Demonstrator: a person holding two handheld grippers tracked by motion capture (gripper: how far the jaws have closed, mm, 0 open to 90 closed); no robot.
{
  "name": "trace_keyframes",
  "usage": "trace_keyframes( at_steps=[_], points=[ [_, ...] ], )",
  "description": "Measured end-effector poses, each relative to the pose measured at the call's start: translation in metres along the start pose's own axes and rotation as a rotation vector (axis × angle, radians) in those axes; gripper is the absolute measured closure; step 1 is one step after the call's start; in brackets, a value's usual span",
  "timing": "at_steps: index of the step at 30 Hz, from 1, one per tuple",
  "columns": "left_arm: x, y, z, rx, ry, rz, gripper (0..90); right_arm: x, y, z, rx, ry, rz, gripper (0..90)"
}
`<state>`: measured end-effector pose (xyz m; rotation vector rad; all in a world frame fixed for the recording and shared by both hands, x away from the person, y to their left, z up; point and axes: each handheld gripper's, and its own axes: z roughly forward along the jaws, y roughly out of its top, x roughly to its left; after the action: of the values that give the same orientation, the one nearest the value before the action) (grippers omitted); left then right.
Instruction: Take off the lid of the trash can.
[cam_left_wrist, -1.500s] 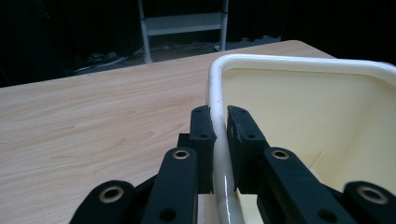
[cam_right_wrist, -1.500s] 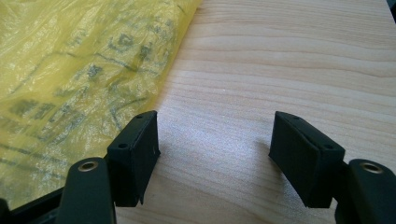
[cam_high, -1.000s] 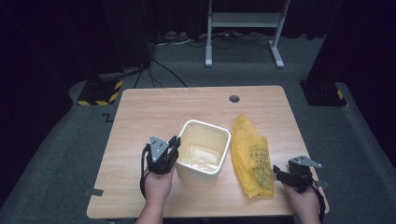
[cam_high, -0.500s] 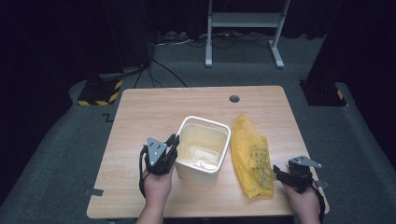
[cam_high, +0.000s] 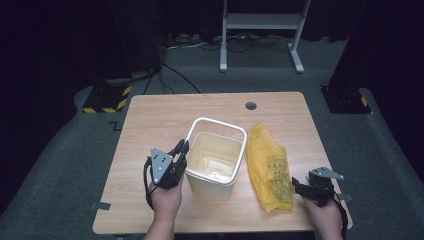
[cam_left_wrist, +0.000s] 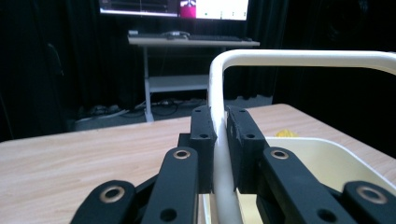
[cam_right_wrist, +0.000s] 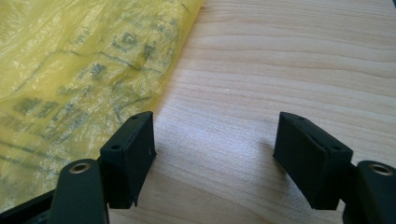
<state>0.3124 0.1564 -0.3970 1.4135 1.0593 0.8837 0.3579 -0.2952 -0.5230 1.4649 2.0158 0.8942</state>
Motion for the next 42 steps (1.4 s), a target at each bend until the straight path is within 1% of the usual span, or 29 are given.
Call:
trace_keyframes(
  at_steps=[7, 9, 12, 19, 21, 23, 28, 29, 32, 35, 37, 40, 42],
  points=[
    [-0.002, 0.006, -0.006, -0.053, -0.004, 0.003, 81.1, 0.001, 0.0, 0.001, 0.006, 0.011, -0.003, 23.6],
    [-0.002, 0.007, -0.008, -0.071, -0.008, 0.0, 81.1, 0.001, 0.0, 0.001, 0.007, 0.011, -0.01, 23.3],
    [-0.001, 0.01, -0.01, -0.088, -0.017, 0.0, 81.0, 0.001, 0.001, 0.001, 0.01, 0.01, -0.009, 21.2],
    [0.001, 0.017, -0.017, -0.124, -0.022, -0.001, 81.0, 0.001, 0.001, 0.002, 0.014, 0.007, -0.007, 19.7],
    [0.003, 0.019, -0.019, -0.134, -0.021, -0.002, 81.0, 0.002, 0.001, 0.002, 0.016, -0.001, 0.0, 18.7],
    [0.005, 0.019, -0.021, -0.136, -0.021, 0.0, 81.0, 0.002, 0.001, 0.002, 0.017, -0.003, 0.003, 17.7],
    [0.012, 0.019, -0.025, -0.142, -0.006, -0.01, 81.1, 0.002, 0.001, 0.002, 0.028, 0.023, -0.015, 11.0],
    [0.014, 0.019, -0.026, -0.138, -0.004, -0.006, 81.1, 0.002, 0.001, 0.003, 0.032, 0.027, -0.016, 9.8],
    [0.017, 0.018, -0.028, -0.134, 0.001, -0.007, 81.1, 0.002, 0.001, 0.003, 0.032, 0.032, -0.011, 9.7],
    [0.02, 0.017, -0.029, -0.137, 0.007, -0.018, 81.1, 0.003, 0.002, 0.004, 0.033, 0.025, -0.01, 9.8],
    [0.023, 0.016, -0.03, -0.135, 0.012, -0.019, 81.1, 0.002, 0.001, 0.003, 0.029, 0.03, 0.002, 9.8],
    [0.027, 0.016, -0.032, -0.129, 0.023, -0.023, 81.2, 0.003, 0.001, 0.003, 0.035, 0.017, -0.011, 9.7],
    [0.031, 0.016, -0.034, -0.126, 0.033, -0.022, 81.2, 0.003, 0.001, 0.003, 0.033, 0.018, -0.01, 9.7]
  ],
)
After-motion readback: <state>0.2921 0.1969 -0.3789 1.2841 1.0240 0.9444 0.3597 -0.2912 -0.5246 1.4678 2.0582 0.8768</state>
